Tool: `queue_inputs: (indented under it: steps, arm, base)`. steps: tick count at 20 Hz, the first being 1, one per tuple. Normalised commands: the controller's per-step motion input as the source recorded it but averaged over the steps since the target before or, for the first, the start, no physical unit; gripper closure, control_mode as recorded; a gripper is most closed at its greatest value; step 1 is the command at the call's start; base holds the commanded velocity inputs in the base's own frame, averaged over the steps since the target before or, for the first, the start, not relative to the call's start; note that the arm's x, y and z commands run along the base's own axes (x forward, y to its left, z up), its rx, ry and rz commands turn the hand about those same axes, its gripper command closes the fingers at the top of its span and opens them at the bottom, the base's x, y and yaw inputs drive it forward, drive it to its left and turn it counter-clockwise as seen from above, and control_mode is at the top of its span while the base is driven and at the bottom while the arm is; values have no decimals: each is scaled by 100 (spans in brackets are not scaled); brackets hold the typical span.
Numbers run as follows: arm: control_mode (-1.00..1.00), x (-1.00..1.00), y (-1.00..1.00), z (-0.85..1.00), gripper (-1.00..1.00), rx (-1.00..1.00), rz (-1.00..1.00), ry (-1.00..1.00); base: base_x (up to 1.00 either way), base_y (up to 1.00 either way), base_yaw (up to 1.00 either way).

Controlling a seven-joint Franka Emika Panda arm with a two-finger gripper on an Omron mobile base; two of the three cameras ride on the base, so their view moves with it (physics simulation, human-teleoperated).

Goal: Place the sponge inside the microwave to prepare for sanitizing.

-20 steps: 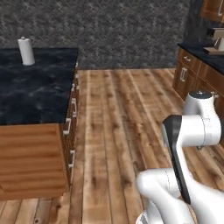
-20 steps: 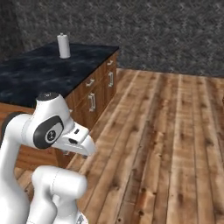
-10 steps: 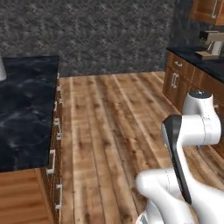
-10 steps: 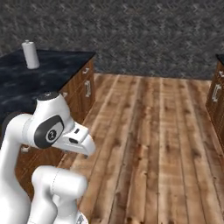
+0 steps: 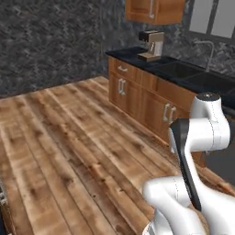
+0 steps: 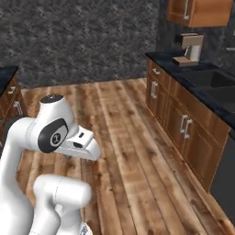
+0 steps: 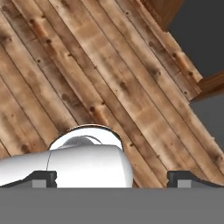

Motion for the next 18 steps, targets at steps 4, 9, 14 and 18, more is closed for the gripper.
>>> queue_inputs:
  steps: [4, 9, 14, 18]
  arm:
    - [100, 0, 0, 0, -100, 0, 0, 0]
    - [100, 0, 0, 0, -100, 0, 0, 0]
    - [100, 0, 0, 0, -100, 0, 0, 0]
    - [100, 0, 0, 0, -100, 0, 0, 0]
  base:
    - [76, -3, -63]
    - [78, -6, -62]
    - [76, -1, -62]
    - [71, 0, -64]
